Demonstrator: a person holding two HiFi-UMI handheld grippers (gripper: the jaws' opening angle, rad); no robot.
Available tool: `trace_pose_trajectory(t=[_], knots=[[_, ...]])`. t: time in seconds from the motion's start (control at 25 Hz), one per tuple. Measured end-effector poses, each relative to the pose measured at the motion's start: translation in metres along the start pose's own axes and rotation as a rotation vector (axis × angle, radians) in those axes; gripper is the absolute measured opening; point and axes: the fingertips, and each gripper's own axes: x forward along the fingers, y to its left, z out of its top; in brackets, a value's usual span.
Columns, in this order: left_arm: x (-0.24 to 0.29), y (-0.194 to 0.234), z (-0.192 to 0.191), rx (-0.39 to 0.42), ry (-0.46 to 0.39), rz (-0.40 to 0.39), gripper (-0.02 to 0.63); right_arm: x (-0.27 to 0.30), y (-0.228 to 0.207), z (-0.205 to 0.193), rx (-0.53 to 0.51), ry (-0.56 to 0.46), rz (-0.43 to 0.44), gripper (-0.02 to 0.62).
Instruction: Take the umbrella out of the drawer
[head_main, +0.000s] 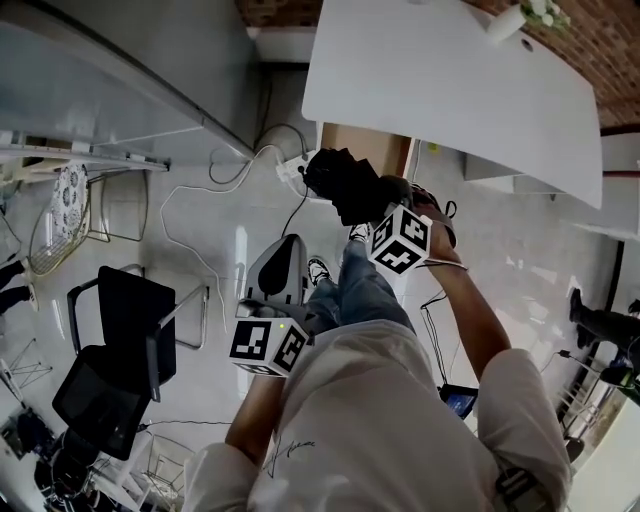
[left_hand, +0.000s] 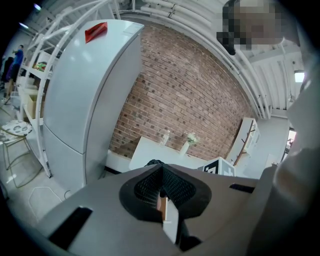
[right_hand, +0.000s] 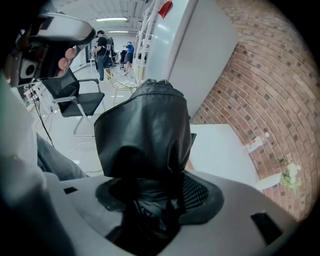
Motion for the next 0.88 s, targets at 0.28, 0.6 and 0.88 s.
trace_pose_trajectory(t=[0.28, 0.6, 0.88], knots=[[-0.011, -0.003, 0.009, 0.038, -0.014, -0.02, 0.017, -0.028, 0.001, 0.003, 0.088, -0.04, -0.033, 0.259], [-0.028, 0.001, 0.018, 0.054, -0.034, -0.031, 0.017, -0.064, 0.005, 0.011, 0.189, -0.101, -0.06, 0.259], [-0.04, -0.003, 0.022, 0.061, -0.058, -0.045, 0.017, -0.095, 0.009, 0.013, 0.277, -0.166, -0.084, 0.259]])
